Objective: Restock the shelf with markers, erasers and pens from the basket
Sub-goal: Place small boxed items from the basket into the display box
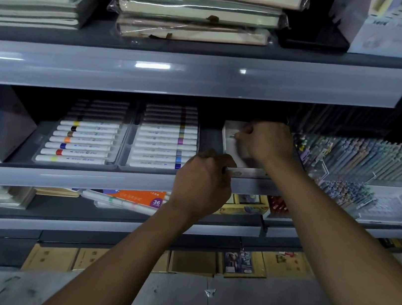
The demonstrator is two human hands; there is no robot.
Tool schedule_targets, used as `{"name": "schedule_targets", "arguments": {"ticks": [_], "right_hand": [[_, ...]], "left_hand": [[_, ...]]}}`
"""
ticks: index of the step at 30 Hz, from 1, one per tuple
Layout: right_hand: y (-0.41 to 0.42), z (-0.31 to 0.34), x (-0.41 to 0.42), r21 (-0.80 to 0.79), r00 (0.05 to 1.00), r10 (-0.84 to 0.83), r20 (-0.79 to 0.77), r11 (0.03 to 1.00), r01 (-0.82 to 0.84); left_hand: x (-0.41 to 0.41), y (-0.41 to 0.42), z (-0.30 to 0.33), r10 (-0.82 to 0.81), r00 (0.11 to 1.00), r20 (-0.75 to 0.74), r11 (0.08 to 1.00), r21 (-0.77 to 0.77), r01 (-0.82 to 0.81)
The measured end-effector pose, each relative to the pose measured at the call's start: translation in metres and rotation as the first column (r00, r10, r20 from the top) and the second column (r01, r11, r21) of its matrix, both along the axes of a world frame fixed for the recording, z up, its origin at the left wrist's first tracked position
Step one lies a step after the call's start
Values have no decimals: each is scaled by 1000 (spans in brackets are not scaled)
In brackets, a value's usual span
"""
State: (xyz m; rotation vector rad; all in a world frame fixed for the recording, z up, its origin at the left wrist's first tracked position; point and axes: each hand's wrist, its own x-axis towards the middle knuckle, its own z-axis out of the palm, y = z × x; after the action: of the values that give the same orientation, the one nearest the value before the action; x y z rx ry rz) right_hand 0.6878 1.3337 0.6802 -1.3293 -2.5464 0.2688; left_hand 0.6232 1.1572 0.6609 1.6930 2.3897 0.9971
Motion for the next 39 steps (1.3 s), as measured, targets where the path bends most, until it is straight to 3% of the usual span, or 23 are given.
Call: {"name": "schedule_targets", "arguments": {"ticks": [9, 12, 13, 14, 16, 18, 23, 28, 32, 35, 39], "right_hand": [[-7, 8, 5, -72, 991, 89, -101, 993, -97], [-8, 9, 11, -58, 974, 104, -201, 991, -117], [-10, 10, 13, -49, 963, 109, -247, 991, -125], [-12, 11, 16, -38, 950, 120, -289, 990, -137], [-18, 11, 21, -26, 920, 146, -364, 986, -166], [-28, 12, 26, -12, 889, 170, -424, 981, -194], [-55, 17, 36, 65, 783, 273, -559, 956, -287], [-83, 26, 45, 5, 644, 408, -647, 847, -531], [-93, 26, 51, -93, 650, 553, -521, 721, -687], [-93, 24, 53, -128, 675, 553, -488, 720, -682], [-89, 23, 54, -100, 718, 564, -407, 754, -649]], "left_hand": [[-2, 0, -4, -13, 999, 51, 998, 63, 9], [2, 0, -1, 31, 953, 303, 975, 200, -95], [3, 0, 2, 41, 879, 476, 960, 226, -167], [4, 0, 7, 47, 750, 660, 943, 219, -252], [5, 2, 19, 56, 399, 915, 913, 115, -392], [2, 2, 27, 51, 187, 981, 910, 31, -414], [1, -5, 40, -94, -148, 984, 949, 44, -311], [0, -6, 47, -142, -328, 934, 957, 45, -287], [2, -7, 53, -200, -469, 860, 963, 84, -257], [1, -10, 55, -180, -504, 845, 974, 80, -214], [2, -11, 55, -145, -468, 872, 978, 55, -201]]}}
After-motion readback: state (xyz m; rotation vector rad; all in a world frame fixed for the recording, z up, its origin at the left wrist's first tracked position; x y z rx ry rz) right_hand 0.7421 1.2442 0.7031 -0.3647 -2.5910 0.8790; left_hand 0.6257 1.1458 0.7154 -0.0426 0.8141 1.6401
